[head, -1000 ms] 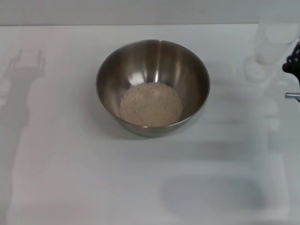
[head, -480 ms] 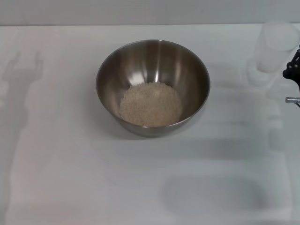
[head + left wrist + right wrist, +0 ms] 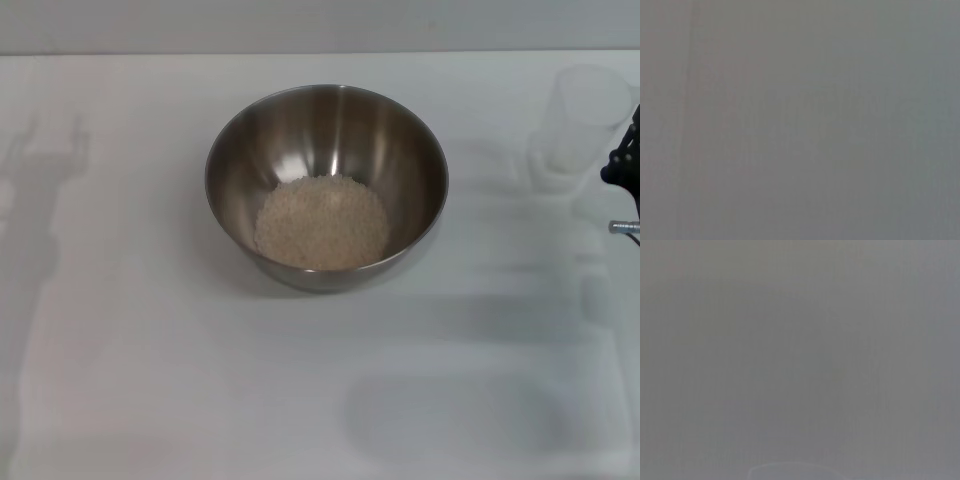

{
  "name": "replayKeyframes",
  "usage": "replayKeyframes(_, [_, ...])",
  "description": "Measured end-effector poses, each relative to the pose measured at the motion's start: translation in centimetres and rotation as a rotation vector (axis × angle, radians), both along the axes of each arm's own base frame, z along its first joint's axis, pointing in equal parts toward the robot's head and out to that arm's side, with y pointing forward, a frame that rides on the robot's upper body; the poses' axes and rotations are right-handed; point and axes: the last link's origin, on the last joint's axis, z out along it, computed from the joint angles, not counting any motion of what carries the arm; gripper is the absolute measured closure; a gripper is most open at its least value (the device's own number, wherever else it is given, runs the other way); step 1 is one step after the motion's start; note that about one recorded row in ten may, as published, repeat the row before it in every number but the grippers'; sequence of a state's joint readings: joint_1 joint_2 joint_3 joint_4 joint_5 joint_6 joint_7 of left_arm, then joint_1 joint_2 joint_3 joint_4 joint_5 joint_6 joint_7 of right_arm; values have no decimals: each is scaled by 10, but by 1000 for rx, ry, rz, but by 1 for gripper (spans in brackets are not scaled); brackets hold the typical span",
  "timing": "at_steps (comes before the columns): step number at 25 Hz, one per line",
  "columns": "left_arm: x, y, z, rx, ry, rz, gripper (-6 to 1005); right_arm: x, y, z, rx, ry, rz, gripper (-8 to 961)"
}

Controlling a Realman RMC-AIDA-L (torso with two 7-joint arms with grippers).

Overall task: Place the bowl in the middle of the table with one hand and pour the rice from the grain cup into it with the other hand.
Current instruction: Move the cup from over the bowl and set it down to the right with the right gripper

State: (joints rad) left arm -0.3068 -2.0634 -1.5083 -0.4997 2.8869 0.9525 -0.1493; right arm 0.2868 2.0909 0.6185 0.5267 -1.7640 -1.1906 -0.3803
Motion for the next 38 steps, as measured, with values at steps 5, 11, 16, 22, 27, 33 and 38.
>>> replayKeyframes(5, [1,0,-2,-7,5,-3,472,4,-2,-5,-32,10,-19,947])
replayKeyframes(11, [-1,-1,-2,-10,6,2,472,3,-4,-9,-55,5,-8,947])
replayKeyframes(16, [-1,-1,-3,-11,4,4,472,5,-5,-10,-70,-9,-6,947])
replayKeyframes(22, [-1,-2,-3,-11,2,2,472,12,-7,-9,-72,27,-21,948])
replayKeyframes(27, [-1,-2,-3,-11,3,1,472,15,-8,-8,-72,38,-25,942])
replayKeyframes(33, [2,0,-2,-7,4,-9,472,20,-8,-6,-72,35,-34,929])
replayKeyframes(38, [3,0,-2,-5,4,-13,472,22,-8,-5,-73,36,-37,918])
